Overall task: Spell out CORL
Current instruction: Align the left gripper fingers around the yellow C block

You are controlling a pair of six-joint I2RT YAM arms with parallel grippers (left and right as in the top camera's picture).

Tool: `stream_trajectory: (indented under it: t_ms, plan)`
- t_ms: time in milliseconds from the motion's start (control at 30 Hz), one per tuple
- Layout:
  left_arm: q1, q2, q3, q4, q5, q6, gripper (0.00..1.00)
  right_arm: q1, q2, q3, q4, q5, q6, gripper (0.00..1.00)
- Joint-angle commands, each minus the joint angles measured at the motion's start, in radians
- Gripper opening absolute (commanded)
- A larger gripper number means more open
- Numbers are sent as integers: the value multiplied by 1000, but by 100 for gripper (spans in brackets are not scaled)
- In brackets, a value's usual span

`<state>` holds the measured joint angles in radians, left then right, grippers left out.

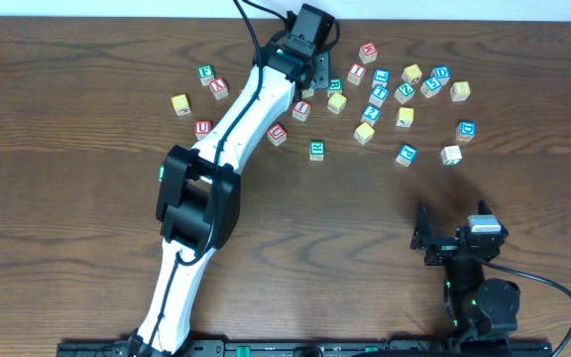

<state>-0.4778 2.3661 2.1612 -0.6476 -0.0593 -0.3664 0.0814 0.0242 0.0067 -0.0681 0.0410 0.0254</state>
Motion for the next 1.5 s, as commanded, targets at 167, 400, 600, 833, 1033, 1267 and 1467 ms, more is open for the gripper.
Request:
stream_trajectory:
  t_ms: [167, 400, 600, 833, 1033, 1267, 1467]
  plan:
    - [8, 34, 23, 2, -21, -6, 63, -5, -5, -1, -3, 1, -4, 99]
    - [8, 70, 23, 4, -20, -14, 62, -5, -5, -1, -3, 1, -4, 99]
    - [8, 101, 23, 7, -20, -18, 62, -5, -5, -1, -3, 1, -4, 99]
    - [8, 101, 23, 17, -21, -18, 62, -5, -5, -1, -3, 1, -4, 99]
    - [8, 129, 23, 34, -21, -35, 62, -5, -5, -1, -3, 2, -4, 99]
    - [8, 148, 23, 67, -21, -47, 62, -5, -5, -1, -3, 1, -4, 99]
    - [8, 148, 23, 85, -21, -47, 62, -5, -5, -1, -3, 2, -4, 99]
